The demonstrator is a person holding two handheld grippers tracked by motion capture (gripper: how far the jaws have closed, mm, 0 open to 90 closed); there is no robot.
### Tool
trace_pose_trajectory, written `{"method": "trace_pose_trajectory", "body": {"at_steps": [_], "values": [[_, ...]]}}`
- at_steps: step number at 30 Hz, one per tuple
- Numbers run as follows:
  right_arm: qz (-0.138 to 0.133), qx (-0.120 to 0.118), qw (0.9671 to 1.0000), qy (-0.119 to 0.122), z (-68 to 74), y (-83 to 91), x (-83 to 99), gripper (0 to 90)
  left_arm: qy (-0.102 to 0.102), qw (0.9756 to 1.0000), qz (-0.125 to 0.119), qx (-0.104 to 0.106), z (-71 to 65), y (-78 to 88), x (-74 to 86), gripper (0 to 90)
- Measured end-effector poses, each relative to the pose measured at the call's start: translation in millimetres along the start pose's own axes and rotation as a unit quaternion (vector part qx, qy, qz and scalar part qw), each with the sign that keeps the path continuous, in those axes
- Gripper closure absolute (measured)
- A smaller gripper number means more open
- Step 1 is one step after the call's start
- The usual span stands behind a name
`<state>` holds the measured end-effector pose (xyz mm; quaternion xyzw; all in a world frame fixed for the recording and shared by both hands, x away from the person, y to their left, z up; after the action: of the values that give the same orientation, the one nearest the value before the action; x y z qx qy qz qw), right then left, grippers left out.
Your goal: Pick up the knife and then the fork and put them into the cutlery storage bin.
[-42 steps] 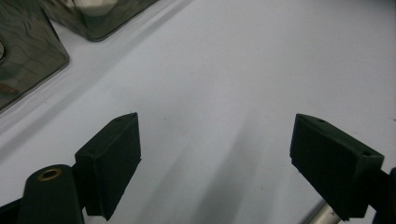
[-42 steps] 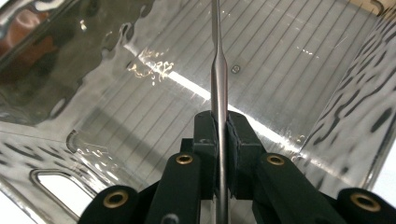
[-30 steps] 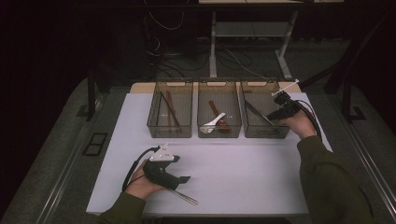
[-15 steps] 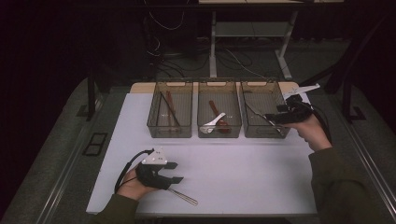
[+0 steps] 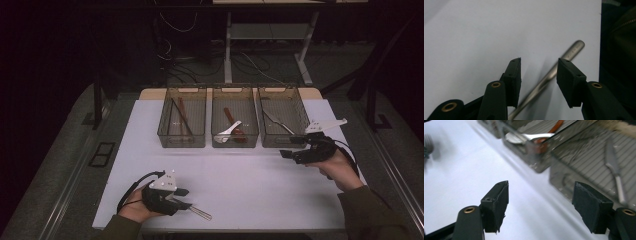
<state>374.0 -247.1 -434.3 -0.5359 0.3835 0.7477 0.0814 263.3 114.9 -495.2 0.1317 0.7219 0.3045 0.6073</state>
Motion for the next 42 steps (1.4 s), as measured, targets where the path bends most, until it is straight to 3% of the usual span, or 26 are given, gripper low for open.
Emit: {"method": "trace_pose_trajectory", "body": {"at_steps": [3, 6, 14, 22, 29, 34, 42], "values": [[0.001, -0.01, 1.0, -0.001, 6.1, 2.2, 7.7, 29.3, -0.011, 0.9998, 0.016, 0.0, -2.1, -3.0, 4.5, 57.7], [0.001, -0.011, 0.9999, -0.005, 9.5, 5.1, 14.8, 29.3, -0.022, 0.9996, 0.016, -0.006, -0.9, -2.9, 5.7, 62.7], [0.014, -0.017, 0.9997, -0.008, 12.4, 4.6, 29.0, 29.3, -0.019, 0.9997, 0.011, -0.008, 4.4, -7.2, 2.4, 70.7], [0.018, -0.028, 0.9994, 0.003, 18.9, 0.2, 31.5, 29.3, -0.011, 0.9998, 0.015, -0.005, 9.8, -14.6, -3.7, 74.7], [0.015, -0.04, 0.9991, 0.004, 23.5, -0.9, 32.3, 29.3, -0.013, 0.9997, 0.014, 0.017, 4.4, -19.4, -8.6, 79.2], [0.016, -0.047, 0.9988, 0.007, 26.3, -2.4, 33.5, 29.2, -0.035, 0.9988, 0.02, 0.028, 0.8, -23.7, -12.3, 81.7], [0.024, -0.065, 0.9974, 0.021, 35.0, -6.8, 35.5, 26.3, -0.029, 0.9985, 0.034, 0.033, 2.1, -25.6, -16.3, 83.0]]}}
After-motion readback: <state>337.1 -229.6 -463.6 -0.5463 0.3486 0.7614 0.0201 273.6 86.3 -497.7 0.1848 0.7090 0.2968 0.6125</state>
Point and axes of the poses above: each handheld gripper's, and its own axes: y roughly backward along the jaws, x roughly out of its underside, z roughly to its left, the point moved 8 cm from there along -y, roughly forward along the jaws, and after that the axes turned 10 degrees about -z, right-handed, at the moved point
